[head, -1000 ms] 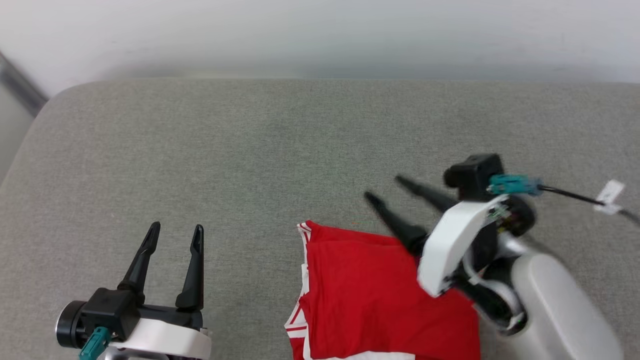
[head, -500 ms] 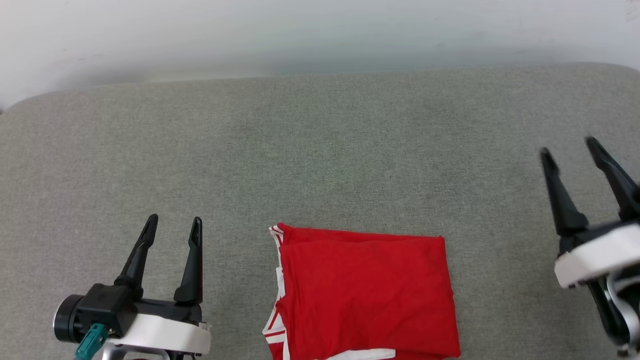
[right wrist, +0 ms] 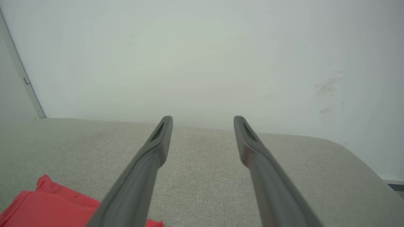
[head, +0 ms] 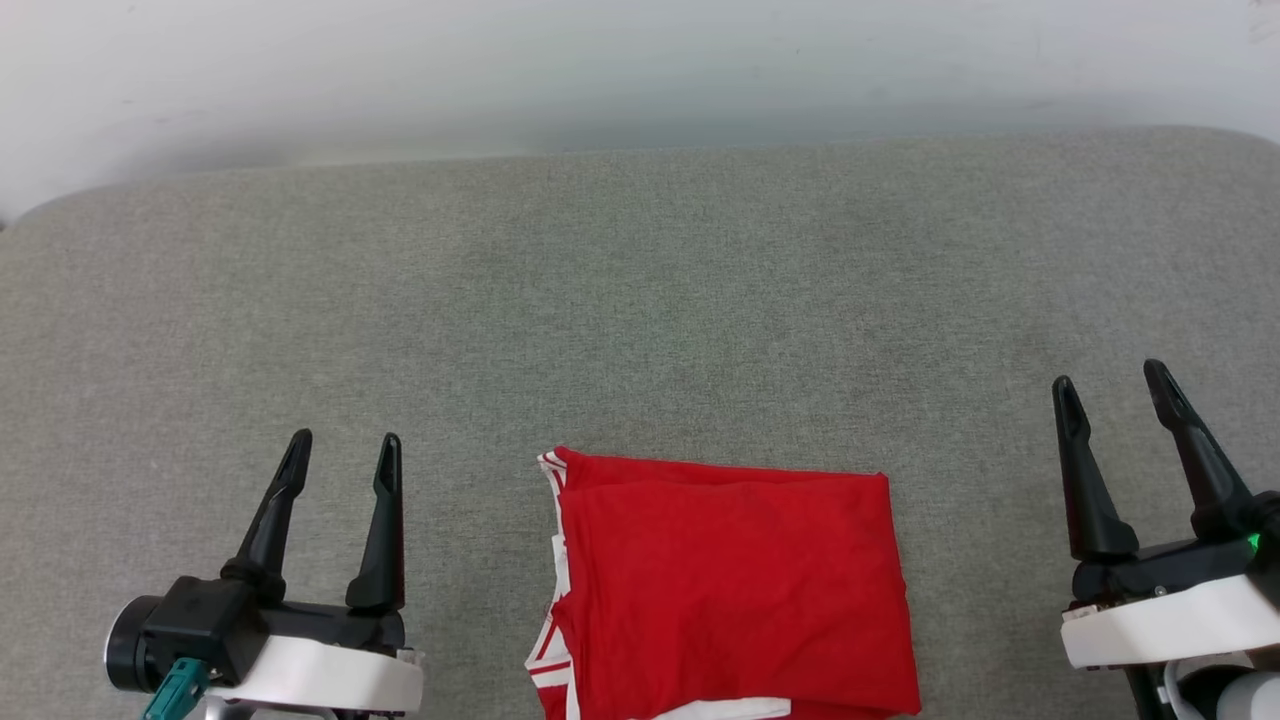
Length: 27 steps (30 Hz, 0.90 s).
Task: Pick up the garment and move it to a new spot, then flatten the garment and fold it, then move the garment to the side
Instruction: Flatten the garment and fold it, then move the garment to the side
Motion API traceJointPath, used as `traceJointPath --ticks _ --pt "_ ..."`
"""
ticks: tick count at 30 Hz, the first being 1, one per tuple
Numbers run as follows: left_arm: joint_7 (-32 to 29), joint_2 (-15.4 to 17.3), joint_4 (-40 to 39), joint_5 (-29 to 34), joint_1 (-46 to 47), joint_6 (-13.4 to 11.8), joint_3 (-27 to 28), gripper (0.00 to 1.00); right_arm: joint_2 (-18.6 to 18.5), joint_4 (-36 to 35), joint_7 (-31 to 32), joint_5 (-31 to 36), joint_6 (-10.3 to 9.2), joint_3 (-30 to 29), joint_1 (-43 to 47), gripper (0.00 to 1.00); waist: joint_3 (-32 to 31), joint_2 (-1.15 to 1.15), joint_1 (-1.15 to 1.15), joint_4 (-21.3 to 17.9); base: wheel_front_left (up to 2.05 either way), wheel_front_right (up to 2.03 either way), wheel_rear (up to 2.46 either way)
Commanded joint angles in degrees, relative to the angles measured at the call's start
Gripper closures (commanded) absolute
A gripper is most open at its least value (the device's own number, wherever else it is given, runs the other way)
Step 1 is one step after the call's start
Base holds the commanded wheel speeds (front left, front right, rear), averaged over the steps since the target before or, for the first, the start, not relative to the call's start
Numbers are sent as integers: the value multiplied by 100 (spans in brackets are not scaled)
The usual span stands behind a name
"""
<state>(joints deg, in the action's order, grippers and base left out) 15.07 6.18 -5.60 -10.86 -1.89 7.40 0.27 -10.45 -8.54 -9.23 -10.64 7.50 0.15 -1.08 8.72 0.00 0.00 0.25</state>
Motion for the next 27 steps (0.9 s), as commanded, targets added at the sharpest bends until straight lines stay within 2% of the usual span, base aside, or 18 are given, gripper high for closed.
traceJointPath --ticks 1,9,18,24,27 --pt "11 -21 -34 -17 -24 6 -11 0 60 29 -48 21 -2 3 71 0 -4 0 0 5 0 0 0" --pt "11 -28 -83 -8 -67 7 -52 0 216 157 -106 4 -2 14 177 0 -58 0 0 60 0 0 0" --pt "11 0 -68 18 -38 6 -99 0 28 106 271 -104 -2 49 281 0 -25 0 0 112 0 0 0" --pt "11 -12 -25 37 -21 6 -165 0 -392 -178 1668 -520 -3 418 464 0 74 0 0 200 0 0 0" --pt "11 -11 -2 41 36 6 -189 0 -427 -401 2467 -951 -2 520 453 0 151 0 0 266 0 0 0"
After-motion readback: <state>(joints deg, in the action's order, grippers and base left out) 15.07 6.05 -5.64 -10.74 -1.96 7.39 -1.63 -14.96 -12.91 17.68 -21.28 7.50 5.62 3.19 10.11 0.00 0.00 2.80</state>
